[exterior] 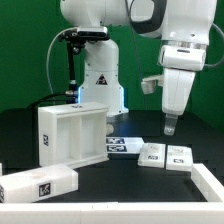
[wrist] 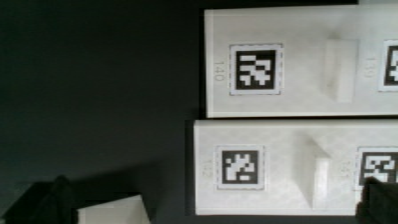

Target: Assemble cabinet

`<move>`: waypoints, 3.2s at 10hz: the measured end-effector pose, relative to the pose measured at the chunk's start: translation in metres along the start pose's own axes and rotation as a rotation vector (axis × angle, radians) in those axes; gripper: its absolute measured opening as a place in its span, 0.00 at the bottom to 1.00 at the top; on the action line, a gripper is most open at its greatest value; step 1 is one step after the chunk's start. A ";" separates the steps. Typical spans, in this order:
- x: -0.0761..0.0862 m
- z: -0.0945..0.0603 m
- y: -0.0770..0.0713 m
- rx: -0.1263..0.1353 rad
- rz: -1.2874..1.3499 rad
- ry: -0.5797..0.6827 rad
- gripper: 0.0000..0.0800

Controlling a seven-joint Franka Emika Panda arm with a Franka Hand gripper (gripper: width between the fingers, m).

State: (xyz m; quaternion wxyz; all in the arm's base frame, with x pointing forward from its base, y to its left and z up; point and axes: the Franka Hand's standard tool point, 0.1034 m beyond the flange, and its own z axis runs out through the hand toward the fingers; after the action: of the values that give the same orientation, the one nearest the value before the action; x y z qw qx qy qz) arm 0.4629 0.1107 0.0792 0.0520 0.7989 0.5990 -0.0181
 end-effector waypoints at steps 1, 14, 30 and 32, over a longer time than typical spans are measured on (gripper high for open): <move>-0.012 -0.004 0.017 -0.003 0.055 0.003 1.00; -0.065 -0.021 0.105 0.026 0.466 -0.037 1.00; -0.182 0.038 0.105 0.149 0.554 -0.232 1.00; -0.185 0.043 0.102 0.204 0.607 -0.394 1.00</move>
Offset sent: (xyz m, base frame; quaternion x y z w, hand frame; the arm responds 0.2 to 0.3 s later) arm 0.0561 -0.0171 0.0384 0.0585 -0.0482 -0.1673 0.9830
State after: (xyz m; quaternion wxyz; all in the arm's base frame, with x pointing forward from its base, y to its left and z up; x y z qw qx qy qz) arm 0.5102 -0.0985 0.0600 0.0894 0.9223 0.3085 -0.2149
